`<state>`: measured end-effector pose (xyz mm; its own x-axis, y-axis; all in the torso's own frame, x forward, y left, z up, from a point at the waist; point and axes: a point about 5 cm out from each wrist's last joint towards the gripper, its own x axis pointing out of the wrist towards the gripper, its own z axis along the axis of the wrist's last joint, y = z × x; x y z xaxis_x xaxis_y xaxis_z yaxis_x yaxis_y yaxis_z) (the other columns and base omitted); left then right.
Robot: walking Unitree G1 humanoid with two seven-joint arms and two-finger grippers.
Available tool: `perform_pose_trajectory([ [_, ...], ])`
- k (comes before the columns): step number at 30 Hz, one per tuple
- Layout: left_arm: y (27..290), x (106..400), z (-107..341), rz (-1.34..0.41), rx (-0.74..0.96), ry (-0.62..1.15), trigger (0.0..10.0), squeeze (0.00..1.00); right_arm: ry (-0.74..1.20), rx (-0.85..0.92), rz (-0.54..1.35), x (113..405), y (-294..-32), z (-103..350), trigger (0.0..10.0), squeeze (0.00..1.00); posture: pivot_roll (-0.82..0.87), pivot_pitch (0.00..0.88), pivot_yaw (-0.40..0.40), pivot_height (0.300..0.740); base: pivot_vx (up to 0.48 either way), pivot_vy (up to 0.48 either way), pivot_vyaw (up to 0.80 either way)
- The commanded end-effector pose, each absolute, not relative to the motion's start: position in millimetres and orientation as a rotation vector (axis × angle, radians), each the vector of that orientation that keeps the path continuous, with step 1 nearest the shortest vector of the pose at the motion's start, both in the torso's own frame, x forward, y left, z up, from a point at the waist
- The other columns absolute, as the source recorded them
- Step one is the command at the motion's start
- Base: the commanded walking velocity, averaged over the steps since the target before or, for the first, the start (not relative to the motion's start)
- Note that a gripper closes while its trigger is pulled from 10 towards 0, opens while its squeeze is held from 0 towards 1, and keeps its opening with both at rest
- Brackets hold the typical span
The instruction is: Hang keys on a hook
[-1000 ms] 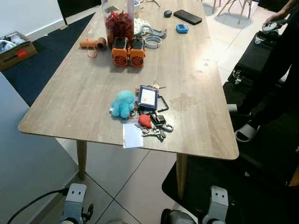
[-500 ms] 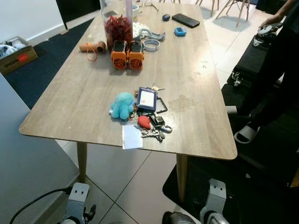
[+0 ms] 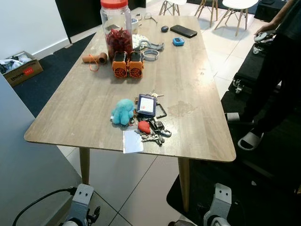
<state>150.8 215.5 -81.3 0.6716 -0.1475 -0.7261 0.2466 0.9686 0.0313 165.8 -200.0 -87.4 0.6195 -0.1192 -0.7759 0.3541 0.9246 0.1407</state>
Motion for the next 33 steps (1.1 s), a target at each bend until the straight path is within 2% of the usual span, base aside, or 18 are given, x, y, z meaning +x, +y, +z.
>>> perform_pose_trajectory([
  [1,218,145,-83,-0.253,0.155,0.822,10.0,0.02,0.876,0.301,-0.297,160,-201,-90,10.0,0.00,0.02,0.000,0.028,0.740,0.000,0.000,0.00],
  [19,220,139,-83,-0.304,0.199,0.814,10.0,0.00,0.888,0.282,-0.295,152,-200,-93,10.0,0.00,0.03,0.026,0.033,0.740,0.000,0.000,0.00],
  [25,216,141,-81,-0.404,0.244,0.800,10.0,0.00,0.888,0.278,-0.303,149,-202,-93,10.0,0.00,0.03,0.044,0.032,0.740,0.000,0.000,0.00],
  [27,209,142,-79,-0.546,0.272,0.787,10.0,0.00,0.890,0.276,-0.306,148,-204,-94,10.0,0.00,0.03,0.053,0.031,0.740,0.000,0.000,0.00],
  [28,202,142,-79,-0.680,0.303,0.794,10.0,0.00,0.890,0.275,-0.307,146,-205,-94,10.0,0.00,0.03,0.055,0.030,0.740,0.000,0.000,0.00],
  [29,202,142,-79,-0.680,0.303,0.794,10.0,0.00,0.890,0.275,-0.307,146,-205,-94,10.0,0.00,0.03,0.055,0.030,0.740,0.000,0.000,0.00],
  [31,193,138,-79,-0.867,0.325,0.817,10.0,0.00,0.890,0.272,-0.309,145,-206,-94,10.0,0.00,0.03,0.067,0.029,0.740,0.000,0.000,0.00],
  [33,191,136,-79,-0.910,0.302,0.830,10.0,0.02,0.890,0.271,-0.310,144,-207,-94,10.0,0.00,0.03,0.070,0.031,0.740,0.000,0.000,0.00],
])
